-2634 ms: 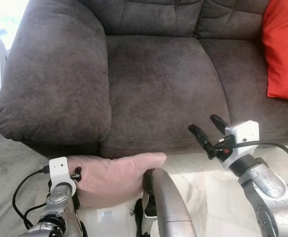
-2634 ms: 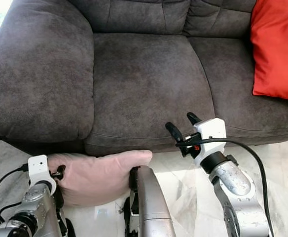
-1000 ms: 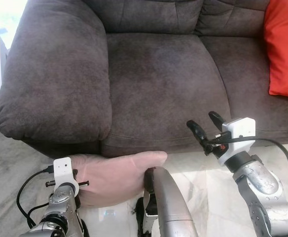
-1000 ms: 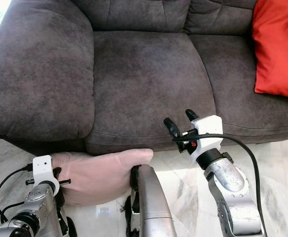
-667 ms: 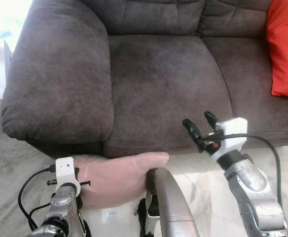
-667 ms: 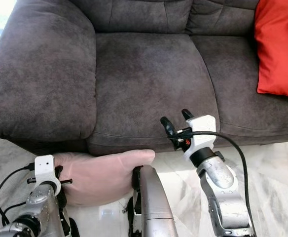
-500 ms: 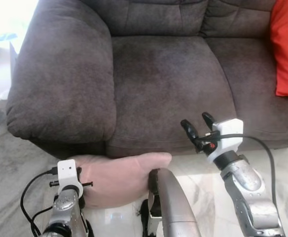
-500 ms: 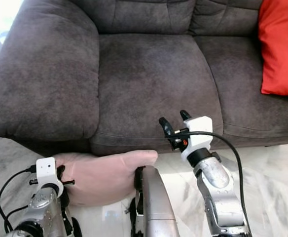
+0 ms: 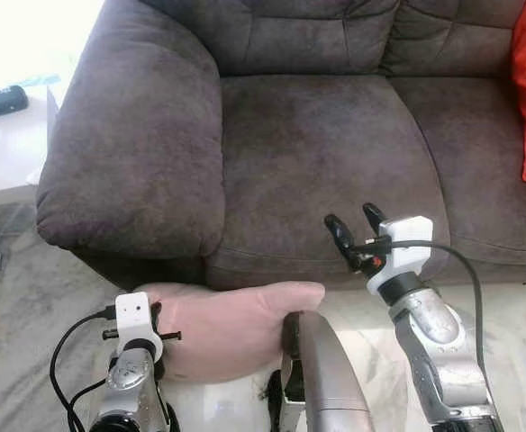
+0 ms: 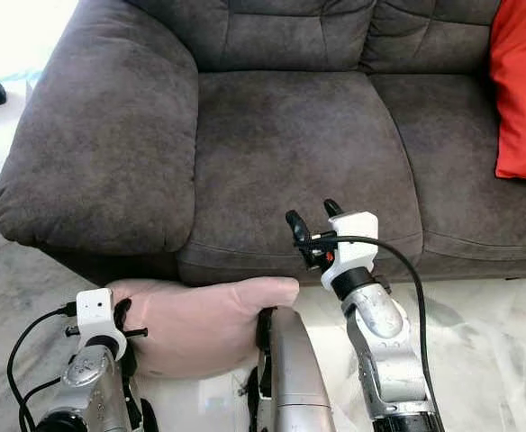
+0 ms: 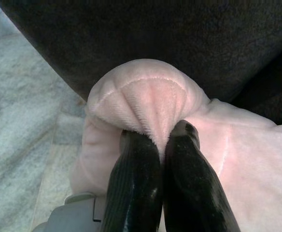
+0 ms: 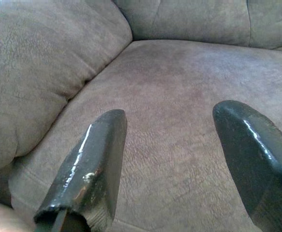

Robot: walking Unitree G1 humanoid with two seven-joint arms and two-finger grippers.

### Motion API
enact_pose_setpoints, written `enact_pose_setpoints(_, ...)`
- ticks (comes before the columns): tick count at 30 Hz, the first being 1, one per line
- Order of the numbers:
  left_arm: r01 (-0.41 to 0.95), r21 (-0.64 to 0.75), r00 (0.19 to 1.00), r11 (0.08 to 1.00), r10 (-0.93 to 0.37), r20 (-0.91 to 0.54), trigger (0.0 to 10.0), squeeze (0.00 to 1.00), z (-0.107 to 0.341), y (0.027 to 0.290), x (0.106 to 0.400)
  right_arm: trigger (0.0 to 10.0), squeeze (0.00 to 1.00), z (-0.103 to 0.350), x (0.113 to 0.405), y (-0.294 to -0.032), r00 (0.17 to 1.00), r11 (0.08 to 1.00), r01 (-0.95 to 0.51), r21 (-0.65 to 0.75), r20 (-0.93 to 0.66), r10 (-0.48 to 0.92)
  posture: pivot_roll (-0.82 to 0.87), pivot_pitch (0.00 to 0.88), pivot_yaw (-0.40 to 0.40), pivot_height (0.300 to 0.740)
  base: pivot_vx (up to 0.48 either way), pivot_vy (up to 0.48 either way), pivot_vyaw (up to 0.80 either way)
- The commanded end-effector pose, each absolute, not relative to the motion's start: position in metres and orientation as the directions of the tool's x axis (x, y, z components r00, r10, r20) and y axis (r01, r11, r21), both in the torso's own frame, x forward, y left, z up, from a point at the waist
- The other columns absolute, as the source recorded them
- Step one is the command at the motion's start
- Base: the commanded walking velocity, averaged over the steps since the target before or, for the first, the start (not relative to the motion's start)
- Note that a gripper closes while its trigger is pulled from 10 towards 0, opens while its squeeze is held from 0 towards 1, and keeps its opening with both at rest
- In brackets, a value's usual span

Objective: Move the pillow to the sofa from floor

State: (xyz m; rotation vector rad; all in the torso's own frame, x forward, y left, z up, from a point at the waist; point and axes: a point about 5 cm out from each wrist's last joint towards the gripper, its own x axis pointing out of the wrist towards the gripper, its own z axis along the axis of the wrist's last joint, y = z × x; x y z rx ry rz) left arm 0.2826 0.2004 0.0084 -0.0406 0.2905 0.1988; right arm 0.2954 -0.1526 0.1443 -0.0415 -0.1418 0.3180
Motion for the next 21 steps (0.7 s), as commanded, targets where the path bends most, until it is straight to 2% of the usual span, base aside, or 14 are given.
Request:
enact_pose_setpoints(1, -0.223, -0.026, 0.965, 0.974, 0.217, -0.145, 10.0, 0.00, 0.0376, 0.2081, 0.2994, 10.0, 0.00, 0.1390, 0.2953, -0.1548, 0.946, 0.954, -0.293, -0.061, 0.124, 0.298, -0.04, 0.135, -0.051, 0.528, -0.255, 0.000, 0.00)
enact_pose_setpoints(21, -0.223, -0.040, 0.970, 0.974, 0.217, -0.113, 10.0, 0.00, 0.0433, 0.2079, 0.3002, 10.0, 0.00, 0.1347, 0.3033, -0.1510, 0.947, 0.956, -0.288, -0.052, 0.130, 0.292, -0.03, 0.126, -0.046, 0.528, -0.312, 0.000, 0.00)
